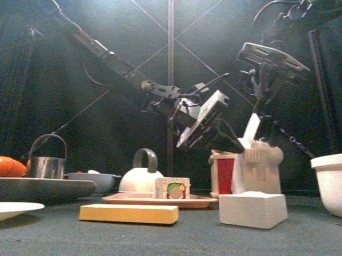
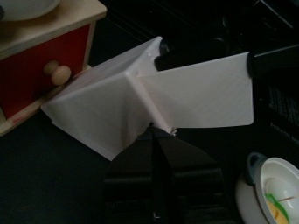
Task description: Place cleaver in holder
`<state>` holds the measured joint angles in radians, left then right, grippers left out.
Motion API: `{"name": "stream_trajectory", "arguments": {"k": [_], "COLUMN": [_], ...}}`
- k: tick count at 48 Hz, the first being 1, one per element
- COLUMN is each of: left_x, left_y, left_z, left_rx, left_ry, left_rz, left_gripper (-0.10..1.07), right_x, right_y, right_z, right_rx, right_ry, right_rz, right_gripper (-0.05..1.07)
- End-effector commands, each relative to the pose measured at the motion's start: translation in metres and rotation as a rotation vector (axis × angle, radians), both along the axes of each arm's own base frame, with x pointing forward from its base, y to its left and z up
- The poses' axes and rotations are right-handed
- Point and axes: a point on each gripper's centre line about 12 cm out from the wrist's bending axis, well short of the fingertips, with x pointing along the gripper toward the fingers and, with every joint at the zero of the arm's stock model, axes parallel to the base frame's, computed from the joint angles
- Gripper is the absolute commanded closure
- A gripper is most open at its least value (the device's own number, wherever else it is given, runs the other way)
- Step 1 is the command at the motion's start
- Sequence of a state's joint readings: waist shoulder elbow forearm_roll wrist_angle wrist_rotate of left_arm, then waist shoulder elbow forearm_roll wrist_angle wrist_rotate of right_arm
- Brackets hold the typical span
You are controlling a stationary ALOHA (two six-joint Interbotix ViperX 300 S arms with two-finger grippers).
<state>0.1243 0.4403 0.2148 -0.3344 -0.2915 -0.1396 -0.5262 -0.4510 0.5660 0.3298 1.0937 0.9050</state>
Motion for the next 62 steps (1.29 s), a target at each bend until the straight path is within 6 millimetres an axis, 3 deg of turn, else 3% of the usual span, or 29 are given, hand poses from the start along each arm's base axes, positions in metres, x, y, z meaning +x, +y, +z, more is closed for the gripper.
{"name": "stream_trajectory", "arguments": {"k": [1,9,15,27,62], "left_x": [0.007,0.007,0.007,-0.001,-0.053], "left_y": [-0.006,-0.006,-0.006,-0.001,-0.001], "left_z": [0.023,0.023,0.024,0.026,0.045], "left_rx": [0.010,0.010,0.010,0.010,0.052], "left_ry": [-0.057,-0.056,-0.057,-0.051,-0.035], "left_rz": [-0.012,-0.013,-0.013,-0.002,-0.013], "left_gripper": [0.61,0.61,0.61,0.61,0.61], "right_x": [-0.001,-0.002,-0.003,-0.008,-0.021], "right_y": [-0.004,-0.004,-0.004,-0.001,0.008], "right_z": [0.011,0.015,0.017,0.017,0.017], "right_rx": [-0.037,-0.061,-0.067,-0.068,-0.106], "right_ry": [-0.051,-0.086,-0.097,-0.106,-0.167], "right_rz": [-0.017,-0.025,-0.029,-0.027,-0.038], "right_gripper": [0.40,0.26,0.23,0.23,0.23]}}
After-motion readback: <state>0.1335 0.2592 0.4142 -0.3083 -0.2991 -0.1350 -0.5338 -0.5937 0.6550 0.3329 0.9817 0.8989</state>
